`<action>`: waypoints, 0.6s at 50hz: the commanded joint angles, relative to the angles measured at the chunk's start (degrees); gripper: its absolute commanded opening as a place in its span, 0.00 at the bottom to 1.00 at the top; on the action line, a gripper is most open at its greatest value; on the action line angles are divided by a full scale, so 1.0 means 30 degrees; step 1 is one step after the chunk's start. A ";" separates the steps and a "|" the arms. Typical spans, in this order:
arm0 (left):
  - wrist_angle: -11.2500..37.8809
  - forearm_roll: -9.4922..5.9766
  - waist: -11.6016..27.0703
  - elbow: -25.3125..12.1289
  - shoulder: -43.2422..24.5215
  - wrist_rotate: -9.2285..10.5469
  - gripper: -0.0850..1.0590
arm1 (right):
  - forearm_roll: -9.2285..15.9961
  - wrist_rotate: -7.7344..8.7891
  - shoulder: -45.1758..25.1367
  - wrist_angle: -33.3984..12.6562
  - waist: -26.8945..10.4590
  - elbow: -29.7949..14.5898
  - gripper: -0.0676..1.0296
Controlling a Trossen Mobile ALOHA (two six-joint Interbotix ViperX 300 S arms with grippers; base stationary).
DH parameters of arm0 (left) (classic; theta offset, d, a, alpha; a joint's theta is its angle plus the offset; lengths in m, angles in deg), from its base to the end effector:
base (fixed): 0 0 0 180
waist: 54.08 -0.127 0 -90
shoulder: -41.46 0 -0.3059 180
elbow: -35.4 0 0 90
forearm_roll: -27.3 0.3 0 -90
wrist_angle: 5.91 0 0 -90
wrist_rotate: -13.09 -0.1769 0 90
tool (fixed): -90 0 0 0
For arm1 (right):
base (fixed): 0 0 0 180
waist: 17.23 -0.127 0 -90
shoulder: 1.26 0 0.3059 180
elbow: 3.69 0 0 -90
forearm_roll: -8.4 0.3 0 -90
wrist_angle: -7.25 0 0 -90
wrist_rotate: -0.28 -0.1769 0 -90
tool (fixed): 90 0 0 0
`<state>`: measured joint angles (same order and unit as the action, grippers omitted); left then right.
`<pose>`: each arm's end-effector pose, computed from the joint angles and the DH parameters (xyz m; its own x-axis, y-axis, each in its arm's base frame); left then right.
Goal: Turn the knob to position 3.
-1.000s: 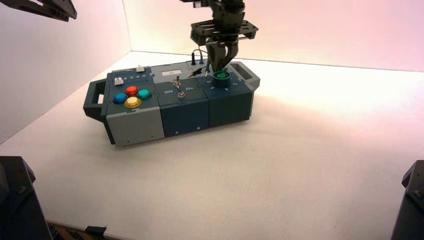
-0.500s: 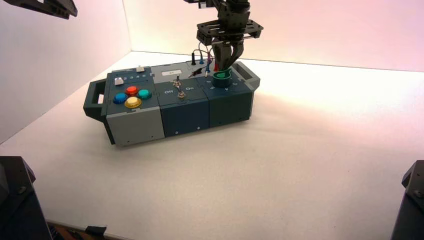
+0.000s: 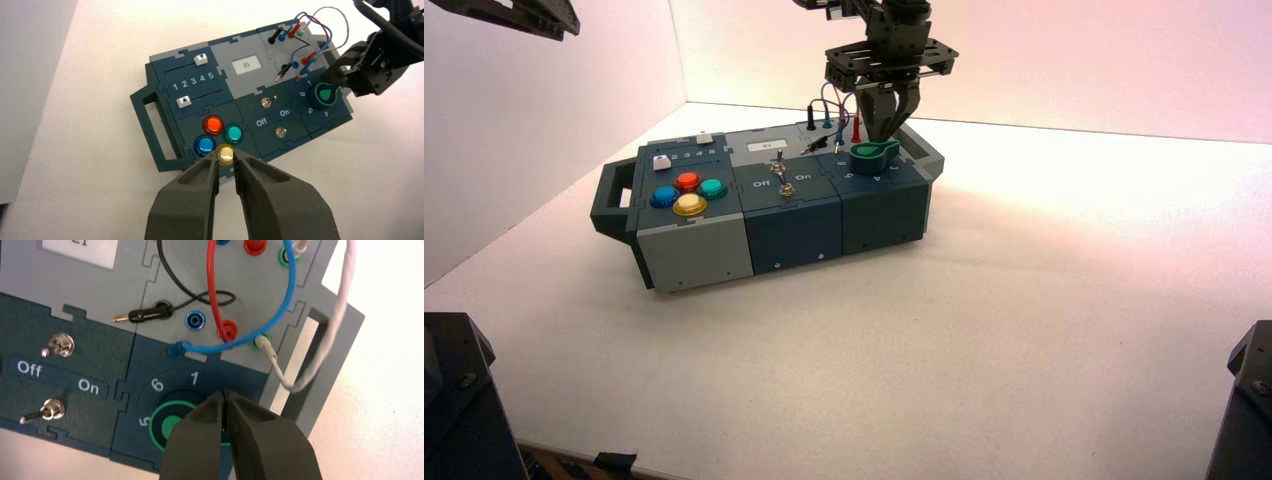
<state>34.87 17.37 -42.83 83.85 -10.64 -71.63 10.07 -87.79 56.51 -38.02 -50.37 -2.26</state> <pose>0.2098 -0.0620 0.1770 0.5926 -0.2327 -0.7711 0.0879 0.9703 -0.2253 0.3722 0.2473 0.0459 0.1496 0.1224 -0.9811 -0.5607 0.8278 0.0178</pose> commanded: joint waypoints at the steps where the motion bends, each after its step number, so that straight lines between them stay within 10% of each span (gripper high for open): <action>1: -0.0088 -0.0029 -0.0117 -0.0586 -0.0029 0.0117 0.23 | 0.0029 -0.0029 0.1172 -0.0059 -0.0029 -0.0059 0.04; 30: -0.0088 -0.0088 -0.0117 -0.0615 -0.0029 0.0117 0.23 | 0.0029 -0.0029 0.1465 -0.0234 -0.0059 0.0615 0.04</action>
<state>34.87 17.28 -42.83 83.94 -10.55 -71.55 9.98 -87.88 58.09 -38.90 -50.37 0.20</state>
